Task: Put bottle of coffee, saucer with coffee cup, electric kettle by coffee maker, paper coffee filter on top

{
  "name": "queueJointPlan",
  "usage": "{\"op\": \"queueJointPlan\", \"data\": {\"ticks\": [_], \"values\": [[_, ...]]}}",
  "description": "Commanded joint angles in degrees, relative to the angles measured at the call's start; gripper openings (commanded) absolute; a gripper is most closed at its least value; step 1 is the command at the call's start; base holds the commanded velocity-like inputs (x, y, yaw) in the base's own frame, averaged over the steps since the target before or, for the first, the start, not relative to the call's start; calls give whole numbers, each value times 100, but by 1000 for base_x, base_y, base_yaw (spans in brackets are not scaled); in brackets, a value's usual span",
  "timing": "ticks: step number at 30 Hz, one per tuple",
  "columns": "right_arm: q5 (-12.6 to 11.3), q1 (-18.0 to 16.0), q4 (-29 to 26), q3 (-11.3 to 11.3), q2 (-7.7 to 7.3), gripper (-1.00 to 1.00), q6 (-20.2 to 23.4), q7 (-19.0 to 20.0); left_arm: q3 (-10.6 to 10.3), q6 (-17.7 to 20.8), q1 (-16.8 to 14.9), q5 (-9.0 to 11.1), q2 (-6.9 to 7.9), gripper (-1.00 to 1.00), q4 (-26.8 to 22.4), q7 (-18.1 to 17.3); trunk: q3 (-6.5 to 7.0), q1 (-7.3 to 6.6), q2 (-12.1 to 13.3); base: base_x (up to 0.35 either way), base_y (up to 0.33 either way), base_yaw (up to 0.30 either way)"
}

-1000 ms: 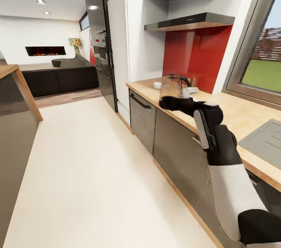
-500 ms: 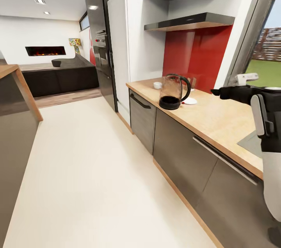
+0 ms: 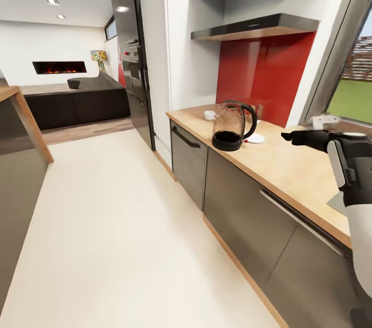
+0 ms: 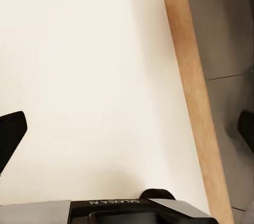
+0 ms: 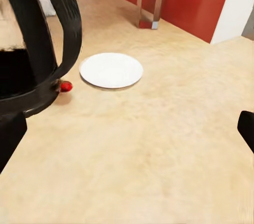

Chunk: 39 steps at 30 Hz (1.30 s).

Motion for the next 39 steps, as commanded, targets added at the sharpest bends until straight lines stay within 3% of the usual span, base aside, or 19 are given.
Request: {"op": "queueJointPlan", "data": {"ticks": [1, 10, 39], "values": [[-27, 3, 145, -7, -9, 100, -131, 28, -46, -33, -3, 37, 1, 100, 1, -7, -6, 2, -3, 193, 0, 0], [-36, 80, 500, -7, -25, 100, -436, 292, -44, -33, -2, 37, 1, 100, 1, -7, -6, 2, -3, 165, 0, 0], [-36, 87, 450, 2, -16, 100, -453, 307, -51, -33, -3, 37, 1, 100, 1, -7, -6, 2, -3, 90, 27, 0]]}}
